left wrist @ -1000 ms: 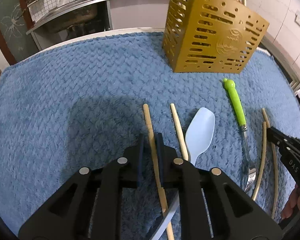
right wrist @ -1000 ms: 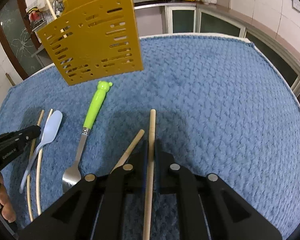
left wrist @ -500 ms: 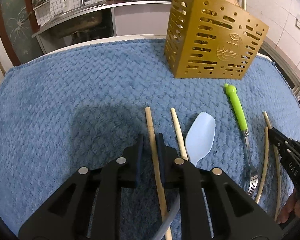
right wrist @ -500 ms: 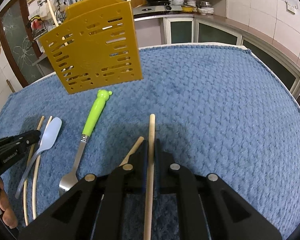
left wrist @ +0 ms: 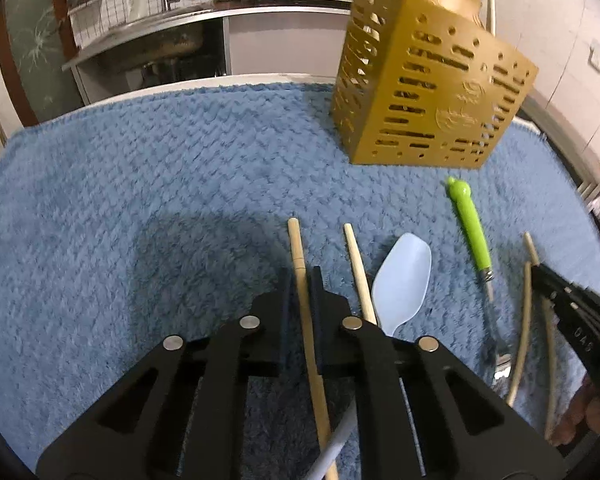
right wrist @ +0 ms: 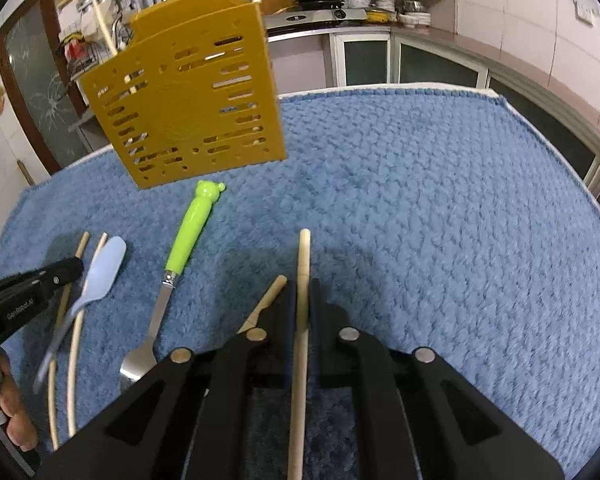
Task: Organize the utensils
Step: 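Lift both chopsticks and carry them above the yellow holder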
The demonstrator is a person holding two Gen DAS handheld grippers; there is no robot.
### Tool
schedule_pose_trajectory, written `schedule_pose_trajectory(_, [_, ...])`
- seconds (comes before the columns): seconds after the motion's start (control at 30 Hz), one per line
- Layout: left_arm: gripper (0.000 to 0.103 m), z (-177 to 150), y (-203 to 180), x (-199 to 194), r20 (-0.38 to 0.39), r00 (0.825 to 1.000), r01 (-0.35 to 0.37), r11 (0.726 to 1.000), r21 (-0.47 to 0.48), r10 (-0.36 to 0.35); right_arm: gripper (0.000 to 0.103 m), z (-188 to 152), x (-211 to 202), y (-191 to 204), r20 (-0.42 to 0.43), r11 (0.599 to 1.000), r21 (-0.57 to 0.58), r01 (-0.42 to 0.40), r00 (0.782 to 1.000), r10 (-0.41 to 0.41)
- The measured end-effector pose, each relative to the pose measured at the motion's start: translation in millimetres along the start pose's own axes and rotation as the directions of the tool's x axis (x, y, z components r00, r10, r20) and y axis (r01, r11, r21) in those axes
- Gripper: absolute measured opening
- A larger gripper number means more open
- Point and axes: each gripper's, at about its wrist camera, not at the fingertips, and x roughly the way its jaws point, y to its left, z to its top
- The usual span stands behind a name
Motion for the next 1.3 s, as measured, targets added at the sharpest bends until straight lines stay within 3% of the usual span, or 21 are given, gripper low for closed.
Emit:
schedule_pose_trajectory(0.5, [0.005, 7, 8, -30, 0.061, 0.995, 0.079, 0.995, -0.054, -0.076, 0.006, 8, -33, -12, 0.109, 0.996, 0.042, -0.073, 0.992, 0.068])
schedule_pose_trajectory(0.93, [0.004, 6, -3, -43, 0.077, 0.993, 0.094, 0.995, -0.025, -0.092, 0.006, 7, -32, -15, 0.109, 0.996, 0.041, -0.074, 0.992, 0.069])
schedule_pose_trajectory(1.3, [0.004, 11, -9, -94, 0.194, 0.971, 0.140, 0.990, 0.002, -0.137, 0.006, 17, -69, -11, 0.188, 0.992, 0.030, -0.120, 0.976, 0.112])
